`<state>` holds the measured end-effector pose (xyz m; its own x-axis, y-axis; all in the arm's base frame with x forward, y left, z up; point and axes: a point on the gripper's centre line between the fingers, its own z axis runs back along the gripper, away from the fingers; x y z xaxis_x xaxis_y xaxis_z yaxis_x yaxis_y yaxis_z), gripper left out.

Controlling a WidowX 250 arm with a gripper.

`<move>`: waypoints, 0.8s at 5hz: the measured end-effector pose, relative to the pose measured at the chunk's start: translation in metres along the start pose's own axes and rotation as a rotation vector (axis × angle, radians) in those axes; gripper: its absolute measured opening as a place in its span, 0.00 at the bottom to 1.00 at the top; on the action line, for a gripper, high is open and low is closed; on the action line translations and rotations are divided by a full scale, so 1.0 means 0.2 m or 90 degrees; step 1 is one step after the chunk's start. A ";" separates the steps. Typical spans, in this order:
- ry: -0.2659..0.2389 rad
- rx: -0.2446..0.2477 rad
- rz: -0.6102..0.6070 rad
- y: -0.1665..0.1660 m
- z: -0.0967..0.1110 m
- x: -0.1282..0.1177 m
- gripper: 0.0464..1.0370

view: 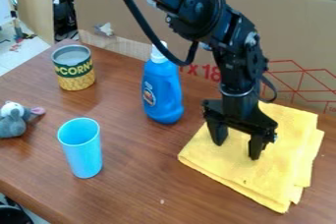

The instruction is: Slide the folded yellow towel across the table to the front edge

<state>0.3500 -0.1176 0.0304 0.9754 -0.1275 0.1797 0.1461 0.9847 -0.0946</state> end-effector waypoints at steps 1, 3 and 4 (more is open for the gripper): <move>0.008 0.000 0.001 0.00 -0.01 -0.03 0.96; 0.057 -0.003 0.024 0.03 0.02 -0.29 0.96; 0.121 -0.018 0.007 0.00 0.06 -0.53 0.96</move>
<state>0.2446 -0.1023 0.0233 0.9902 -0.1392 -0.0093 0.1370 0.9828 -0.1238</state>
